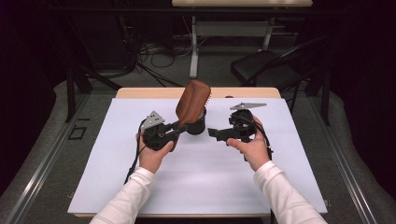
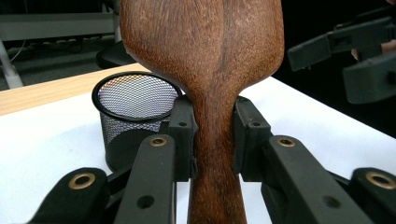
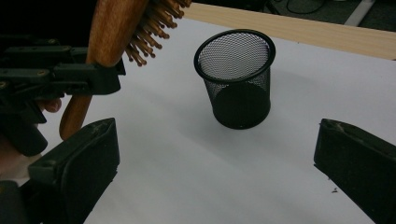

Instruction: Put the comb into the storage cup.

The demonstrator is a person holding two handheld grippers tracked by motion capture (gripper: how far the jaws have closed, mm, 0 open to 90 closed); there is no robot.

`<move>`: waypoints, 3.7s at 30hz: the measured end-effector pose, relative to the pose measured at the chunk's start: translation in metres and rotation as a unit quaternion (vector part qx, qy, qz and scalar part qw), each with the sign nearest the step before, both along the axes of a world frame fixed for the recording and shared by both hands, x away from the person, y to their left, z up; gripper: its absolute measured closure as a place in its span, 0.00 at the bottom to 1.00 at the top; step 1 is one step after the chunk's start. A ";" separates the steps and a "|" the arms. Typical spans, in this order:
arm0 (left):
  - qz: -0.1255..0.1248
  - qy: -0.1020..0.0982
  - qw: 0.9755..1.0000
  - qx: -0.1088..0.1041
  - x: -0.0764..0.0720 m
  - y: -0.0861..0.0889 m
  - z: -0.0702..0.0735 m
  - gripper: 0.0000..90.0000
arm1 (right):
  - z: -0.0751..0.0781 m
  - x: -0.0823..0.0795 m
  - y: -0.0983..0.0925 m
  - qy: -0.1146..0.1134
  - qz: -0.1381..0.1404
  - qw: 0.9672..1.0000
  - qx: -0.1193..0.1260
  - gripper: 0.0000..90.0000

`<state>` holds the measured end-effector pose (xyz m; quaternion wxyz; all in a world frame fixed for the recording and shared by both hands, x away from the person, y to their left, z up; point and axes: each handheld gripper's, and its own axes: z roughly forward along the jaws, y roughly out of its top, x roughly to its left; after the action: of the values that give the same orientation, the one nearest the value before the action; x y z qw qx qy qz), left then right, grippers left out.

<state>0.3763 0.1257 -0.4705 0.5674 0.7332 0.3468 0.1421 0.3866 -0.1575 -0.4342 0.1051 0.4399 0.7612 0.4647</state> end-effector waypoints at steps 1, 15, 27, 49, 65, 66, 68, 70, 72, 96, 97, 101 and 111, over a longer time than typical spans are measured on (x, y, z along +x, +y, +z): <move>0.000 0.000 1.000 0.000 0.000 0.000 0.000 0.81 | 0.001 0.001 0.002 0.001 0.000 1.000 0.002 0.00; 0.001 0.001 1.000 -0.003 0.000 0.001 -0.002 0.81 | 0.016 0.012 0.013 0.008 0.002 0.999 0.042 0.03; -0.001 -0.002 1.000 -0.007 -0.002 -0.001 -0.006 0.81 | 0.022 0.024 0.022 0.027 0.007 0.995 0.094 0.08; -0.034 -0.001 0.999 -0.008 -0.009 -0.012 -0.011 0.81 | 0.020 0.042 0.012 0.045 -0.020 0.988 0.147 0.16; -0.058 -0.002 0.998 -0.007 -0.016 -0.023 -0.012 0.81 | 0.020 0.043 0.010 0.052 -0.006 0.984 0.168 0.19; -0.058 -0.002 0.998 -0.007 -0.016 -0.024 -0.012 0.81 | 0.020 0.043 0.010 0.052 -0.006 0.984 0.168 0.19; -0.059 -0.001 0.998 -0.005 -0.017 -0.024 -0.012 0.81 | 0.020 0.043 0.010 0.052 -0.005 0.984 0.169 0.19; -0.059 0.000 0.998 -0.004 -0.017 -0.024 -0.013 0.81 | 0.019 0.044 0.010 0.051 -0.004 0.984 0.170 0.20; -0.062 0.000 0.998 -0.003 -0.016 -0.025 -0.013 0.81 | 0.019 0.044 0.011 0.052 -0.003 0.984 0.173 0.21; -0.064 0.007 0.998 -0.003 -0.013 -0.024 -0.020 0.81 | 0.017 0.047 0.008 0.063 -0.002 0.979 0.195 0.30; -0.066 0.008 0.998 -0.004 -0.013 -0.024 -0.020 0.81 | 0.017 0.047 0.008 0.063 -0.002 0.978 0.196 0.30; -0.065 0.009 0.998 -0.003 -0.012 -0.024 -0.021 0.81 | 0.016 0.047 0.008 0.066 -0.003 0.978 0.197 0.31; -0.066 0.009 0.998 -0.003 -0.012 -0.024 -0.022 0.81 | 0.014 0.048 0.003 0.071 -0.008 0.973 0.218 0.40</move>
<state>0.3645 0.1014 -0.4920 0.5745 0.7541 0.3034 0.0964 0.4346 -0.1540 -0.4204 -0.0440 0.4904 0.6435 0.5860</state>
